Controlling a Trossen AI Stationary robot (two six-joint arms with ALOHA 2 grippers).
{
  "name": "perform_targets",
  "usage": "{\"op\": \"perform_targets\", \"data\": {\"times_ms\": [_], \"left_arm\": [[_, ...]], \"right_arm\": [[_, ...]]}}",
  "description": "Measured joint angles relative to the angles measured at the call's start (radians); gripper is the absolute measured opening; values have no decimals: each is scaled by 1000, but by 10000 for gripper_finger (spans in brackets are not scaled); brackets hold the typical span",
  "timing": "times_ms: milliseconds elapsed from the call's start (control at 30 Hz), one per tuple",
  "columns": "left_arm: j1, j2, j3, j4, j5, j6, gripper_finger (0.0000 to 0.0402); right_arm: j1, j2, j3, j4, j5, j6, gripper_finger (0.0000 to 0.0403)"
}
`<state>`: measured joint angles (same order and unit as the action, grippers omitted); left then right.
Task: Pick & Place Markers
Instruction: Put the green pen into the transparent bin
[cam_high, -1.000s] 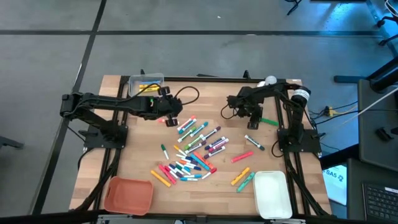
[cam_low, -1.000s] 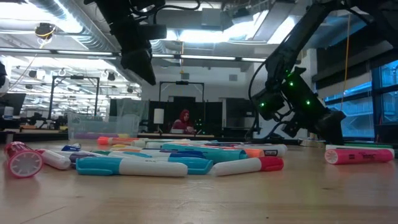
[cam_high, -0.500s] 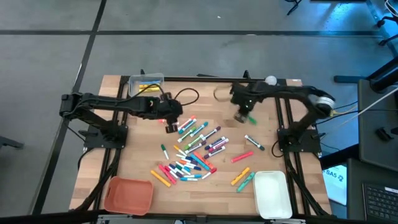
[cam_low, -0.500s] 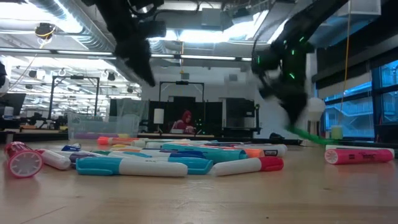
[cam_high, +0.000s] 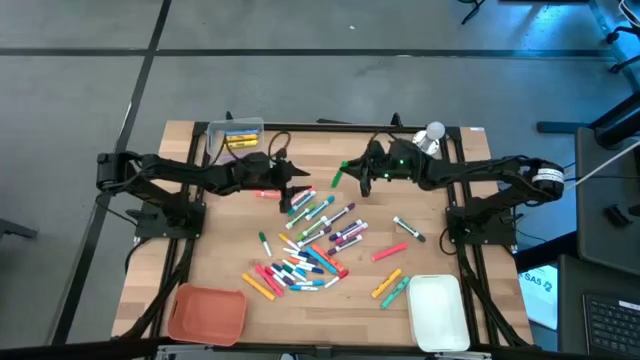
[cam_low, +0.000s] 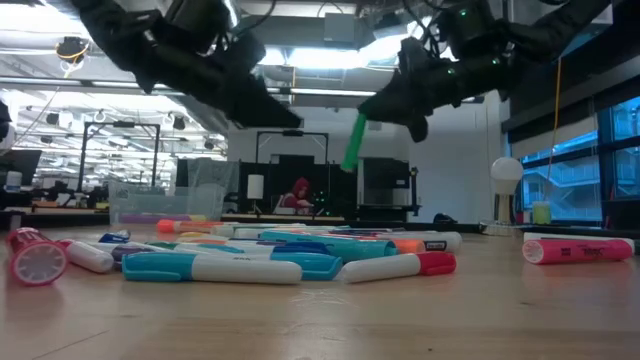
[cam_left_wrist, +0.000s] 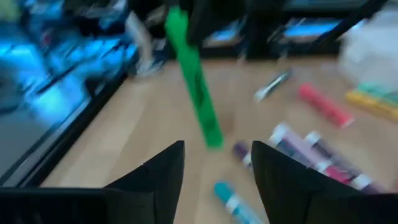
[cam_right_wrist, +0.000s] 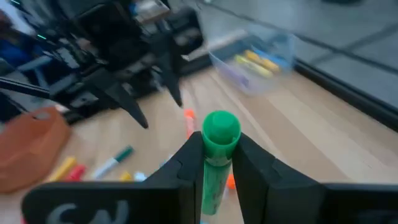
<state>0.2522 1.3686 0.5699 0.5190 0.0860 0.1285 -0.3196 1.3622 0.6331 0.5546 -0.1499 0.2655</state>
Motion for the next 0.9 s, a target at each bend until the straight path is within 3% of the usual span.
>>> {"op": "perform_targets", "data": {"times_ms": [200,400,600,900], "left_arm": [[-11,48,-4,114,62,6,196],[-10,58,-4,114,90,-7,185],[-6,59,-4,113,217,-67,153],[10,59,-4,113,222,-93,139]], "right_arm": [[110,107,41,198,-2,17,64],[165,164,109,201,51,-33,64],[173,187,137,204,100,-83,64],[192,189,137,244,123,-138,64]]}}
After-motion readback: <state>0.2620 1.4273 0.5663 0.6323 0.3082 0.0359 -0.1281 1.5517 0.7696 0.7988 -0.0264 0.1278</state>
